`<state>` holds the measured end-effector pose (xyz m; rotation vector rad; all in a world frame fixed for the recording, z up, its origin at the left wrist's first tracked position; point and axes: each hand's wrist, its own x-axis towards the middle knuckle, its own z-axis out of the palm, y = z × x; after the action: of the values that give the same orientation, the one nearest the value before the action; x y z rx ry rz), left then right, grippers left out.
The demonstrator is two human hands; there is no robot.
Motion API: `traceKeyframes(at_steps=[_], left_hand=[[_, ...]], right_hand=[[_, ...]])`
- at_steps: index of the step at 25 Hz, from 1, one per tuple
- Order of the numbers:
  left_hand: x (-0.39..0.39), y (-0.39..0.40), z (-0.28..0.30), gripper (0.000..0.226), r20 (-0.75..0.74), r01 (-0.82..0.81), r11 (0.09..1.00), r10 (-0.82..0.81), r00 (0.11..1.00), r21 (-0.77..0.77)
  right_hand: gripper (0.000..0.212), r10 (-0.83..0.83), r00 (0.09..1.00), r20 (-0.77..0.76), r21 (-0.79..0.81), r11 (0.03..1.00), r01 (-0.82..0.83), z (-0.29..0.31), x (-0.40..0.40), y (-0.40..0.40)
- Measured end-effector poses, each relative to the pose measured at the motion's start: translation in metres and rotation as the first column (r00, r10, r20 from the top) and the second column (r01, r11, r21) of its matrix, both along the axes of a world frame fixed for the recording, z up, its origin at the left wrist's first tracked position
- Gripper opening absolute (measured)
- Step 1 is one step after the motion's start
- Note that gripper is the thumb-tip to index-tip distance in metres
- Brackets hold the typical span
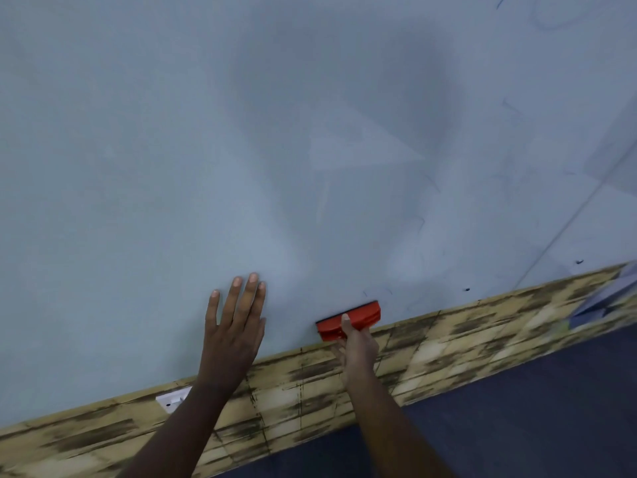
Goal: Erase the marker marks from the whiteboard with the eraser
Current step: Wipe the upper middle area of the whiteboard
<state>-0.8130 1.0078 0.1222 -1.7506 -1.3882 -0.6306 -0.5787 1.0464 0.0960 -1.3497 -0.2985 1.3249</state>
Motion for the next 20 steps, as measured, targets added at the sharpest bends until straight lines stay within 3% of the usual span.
traceKeyframes(at_steps=[2,4,7,9,11,13,15,20], left_hand=[[-0.001,-0.005,0.000,0.082,0.013,0.004,1.000,-0.004,1.000,-0.012],[0.002,-0.007,0.004,0.082,0.033,0.000,1.000,0.000,0.999,0.005],[0.005,-0.009,0.011,0.068,0.066,0.034,0.999,-0.035,0.997,0.020],[0.002,-0.012,0.014,0.067,0.073,0.058,0.998,-0.058,0.996,0.002],[-0.006,-0.016,0.017,0.069,0.084,0.062,0.998,-0.061,0.995,-0.001],[-0.017,-0.020,0.022,0.071,0.120,0.049,0.999,-0.051,0.992,0.019],[-0.027,-0.023,0.025,0.074,0.161,0.029,0.998,-0.037,0.986,0.050],[-0.048,-0.035,0.018,0.073,0.178,-0.029,0.996,0.015,0.984,0.080]], right_hand=[[0.047,-0.015,0.998,0.060,0.097,0.995,0.009,0.028,-0.012,-0.008],[0.051,-0.009,0.971,0.238,0.215,0.976,-0.043,0.047,-0.029,-0.019],[0.067,0.007,0.828,0.560,0.310,0.925,-0.218,0.058,-0.060,-0.035],[0.072,0.018,0.779,0.627,0.301,0.917,-0.263,0.058,-0.077,-0.041],[0.069,-0.009,0.831,0.556,0.318,0.927,-0.202,0.056,-0.078,-0.040],[0.056,-0.054,0.925,0.375,0.283,0.957,-0.059,0.051,-0.059,-0.026],[0.058,-0.076,0.986,0.149,0.198,0.979,0.045,0.037,-0.033,-0.011],[0.054,0.019,0.996,-0.082,0.006,1.000,-0.018,-0.009,-0.018,-0.015]])
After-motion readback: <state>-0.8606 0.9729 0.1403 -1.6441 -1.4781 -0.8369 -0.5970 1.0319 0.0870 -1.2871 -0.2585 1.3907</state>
